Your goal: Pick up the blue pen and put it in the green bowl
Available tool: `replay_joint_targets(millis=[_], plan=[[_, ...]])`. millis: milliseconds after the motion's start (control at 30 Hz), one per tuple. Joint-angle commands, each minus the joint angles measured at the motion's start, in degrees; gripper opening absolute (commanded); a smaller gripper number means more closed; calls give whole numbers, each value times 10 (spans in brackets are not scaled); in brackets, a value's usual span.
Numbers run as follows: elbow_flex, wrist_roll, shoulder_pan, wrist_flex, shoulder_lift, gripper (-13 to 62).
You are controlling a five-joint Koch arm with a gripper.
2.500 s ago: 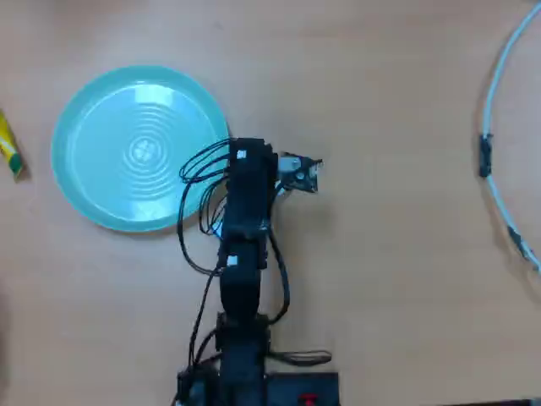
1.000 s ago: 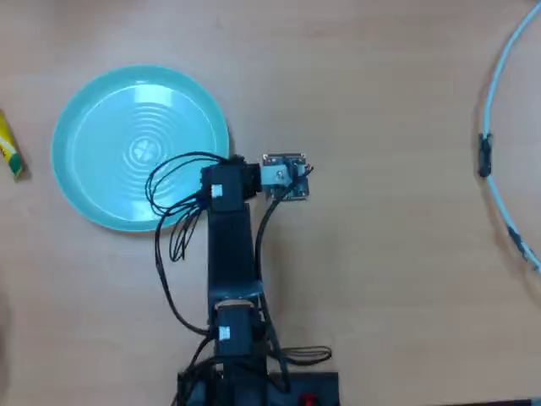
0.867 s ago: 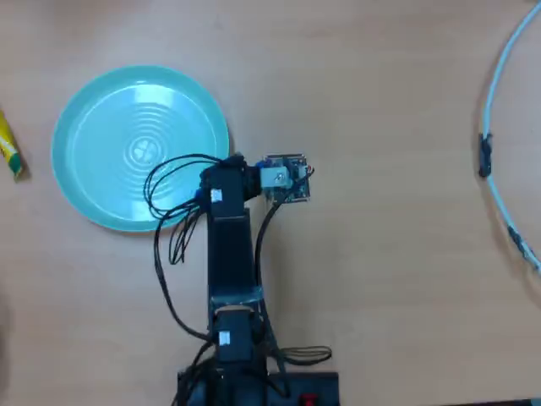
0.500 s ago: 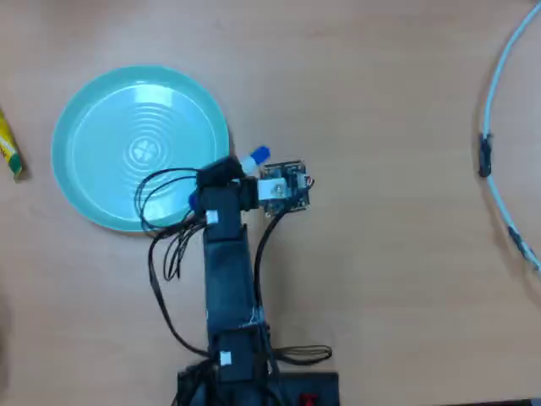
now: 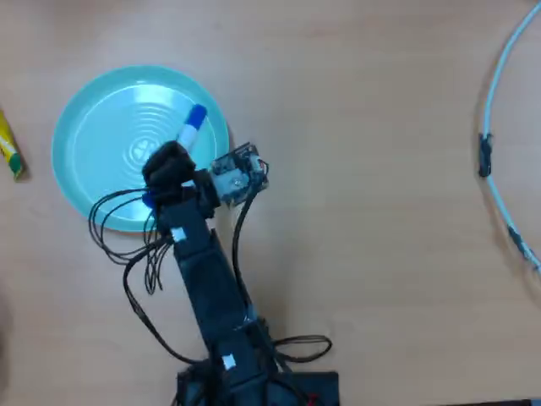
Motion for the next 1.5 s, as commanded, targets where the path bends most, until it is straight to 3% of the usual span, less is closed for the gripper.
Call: replay_joint_targets(millis=[0,533,1033,1467], plan=[[-61,-1,-26,-110,21,-66],[-57,18,-89,-299,-172,-66],[-41,26,-92,-367,-270,-66],[207,60,-91,-673,-272,-66]])
